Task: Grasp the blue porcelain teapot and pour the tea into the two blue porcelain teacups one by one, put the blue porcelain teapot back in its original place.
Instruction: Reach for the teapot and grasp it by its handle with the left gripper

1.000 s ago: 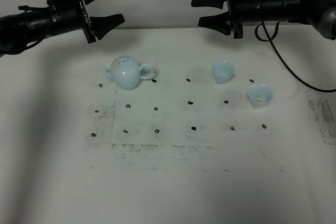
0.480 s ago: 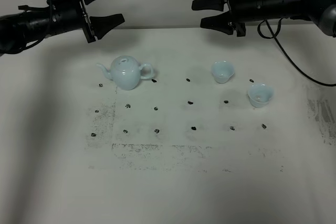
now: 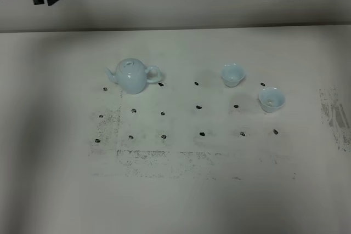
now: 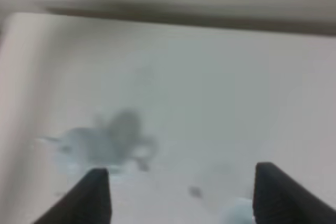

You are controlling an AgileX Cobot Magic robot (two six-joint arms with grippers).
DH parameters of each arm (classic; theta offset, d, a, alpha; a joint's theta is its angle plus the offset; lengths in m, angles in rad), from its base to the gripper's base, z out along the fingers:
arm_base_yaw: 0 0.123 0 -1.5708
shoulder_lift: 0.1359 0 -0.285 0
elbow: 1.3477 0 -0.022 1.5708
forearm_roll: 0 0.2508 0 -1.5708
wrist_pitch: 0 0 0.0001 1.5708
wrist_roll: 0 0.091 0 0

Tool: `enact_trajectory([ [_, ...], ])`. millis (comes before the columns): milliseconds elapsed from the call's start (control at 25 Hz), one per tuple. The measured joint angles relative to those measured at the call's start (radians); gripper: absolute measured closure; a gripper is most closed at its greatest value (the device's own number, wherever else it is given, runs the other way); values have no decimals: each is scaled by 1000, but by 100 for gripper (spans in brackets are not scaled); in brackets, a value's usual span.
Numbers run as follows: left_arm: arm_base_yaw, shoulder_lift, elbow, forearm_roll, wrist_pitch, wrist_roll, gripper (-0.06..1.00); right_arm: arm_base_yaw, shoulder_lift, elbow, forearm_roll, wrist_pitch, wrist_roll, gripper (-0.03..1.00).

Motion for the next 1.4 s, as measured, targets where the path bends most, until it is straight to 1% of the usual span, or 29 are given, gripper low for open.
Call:
enact_trajectory([
  [80, 4, -30, 0, 81, 0, -12, 22, 0, -43, 0, -119, 2, 31, 37],
  [240, 2, -49, -1, 228, 0, -61, 23, 2, -160, 72, -272, 2, 52, 37],
  [360, 2, -48, -1, 320, 0, -75, 23, 3, -265, 192, -382, 3, 52, 37],
  [520, -1, -48, 7, 393, -7, -80, 23, 3, -418, 390, -507, 5, 52, 37],
  [680, -12, -49, 84, 424, -91, -78, 23, 3, -575, 613, -560, 7, 54, 38],
  [800, -16, -49, 146, 433, -154, -54, 23, 3, -719, 771, -608, 0, 87, 41],
  [880, -21, -48, 175, 438, -180, -39, 23, 3, -830, 882, -648, -49, 120, 42],
  [1040, -26, -48, 186, 441, -198, -31, 23, 3, -1084, 1105, -747, -195, 197, 43],
  [1160, -32, -48, 186, 441, -205, -16, 23, 3, -1262, 1279, -805, -284, 217, 43],
  [1280, -37, -48, 186, 439, -210, 0, 23, 3, -1454, 1443, -813, -331, 221, 43],
  [1400, -41, -48, 186, 438, -213, 7, 23, 3, -1623, 1570, -814, -331, 222, 43],
])
